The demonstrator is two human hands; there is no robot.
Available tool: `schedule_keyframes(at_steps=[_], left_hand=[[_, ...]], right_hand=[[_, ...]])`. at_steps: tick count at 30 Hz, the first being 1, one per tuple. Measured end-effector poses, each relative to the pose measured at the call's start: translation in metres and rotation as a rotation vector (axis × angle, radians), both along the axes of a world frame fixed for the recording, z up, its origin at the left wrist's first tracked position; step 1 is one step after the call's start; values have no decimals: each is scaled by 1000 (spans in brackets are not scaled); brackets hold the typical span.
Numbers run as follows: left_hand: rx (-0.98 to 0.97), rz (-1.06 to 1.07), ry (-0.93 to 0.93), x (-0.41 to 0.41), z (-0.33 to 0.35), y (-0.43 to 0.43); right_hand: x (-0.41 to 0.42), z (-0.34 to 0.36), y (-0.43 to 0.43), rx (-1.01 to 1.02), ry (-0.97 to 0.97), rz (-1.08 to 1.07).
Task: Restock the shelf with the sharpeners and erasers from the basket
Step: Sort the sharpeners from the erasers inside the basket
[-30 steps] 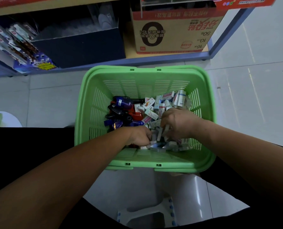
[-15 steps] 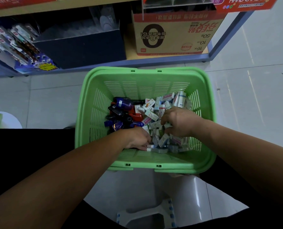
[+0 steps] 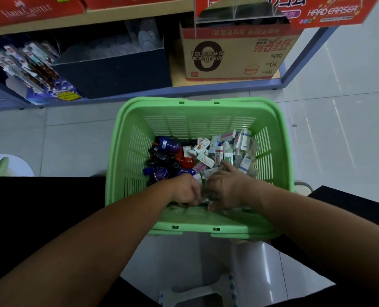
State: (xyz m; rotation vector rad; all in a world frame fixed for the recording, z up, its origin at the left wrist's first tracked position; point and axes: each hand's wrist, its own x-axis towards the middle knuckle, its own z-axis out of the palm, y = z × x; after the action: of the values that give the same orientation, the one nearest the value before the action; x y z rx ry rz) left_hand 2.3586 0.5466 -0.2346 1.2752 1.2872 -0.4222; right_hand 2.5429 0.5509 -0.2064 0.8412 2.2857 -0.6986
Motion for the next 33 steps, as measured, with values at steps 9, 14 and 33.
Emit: schedule_keyframes(at_steps=[9,14,33], left_hand=[[249,-122,224,-48,-6,22],[209,-50,163,-58,-7,22],[594,-621,259,-21,-3,20]], right_hand=[[-13,-6,1,54,-18,165],[-35,-23,3,-275,-77,-118],[-7,-49,8,300,323,-83]])
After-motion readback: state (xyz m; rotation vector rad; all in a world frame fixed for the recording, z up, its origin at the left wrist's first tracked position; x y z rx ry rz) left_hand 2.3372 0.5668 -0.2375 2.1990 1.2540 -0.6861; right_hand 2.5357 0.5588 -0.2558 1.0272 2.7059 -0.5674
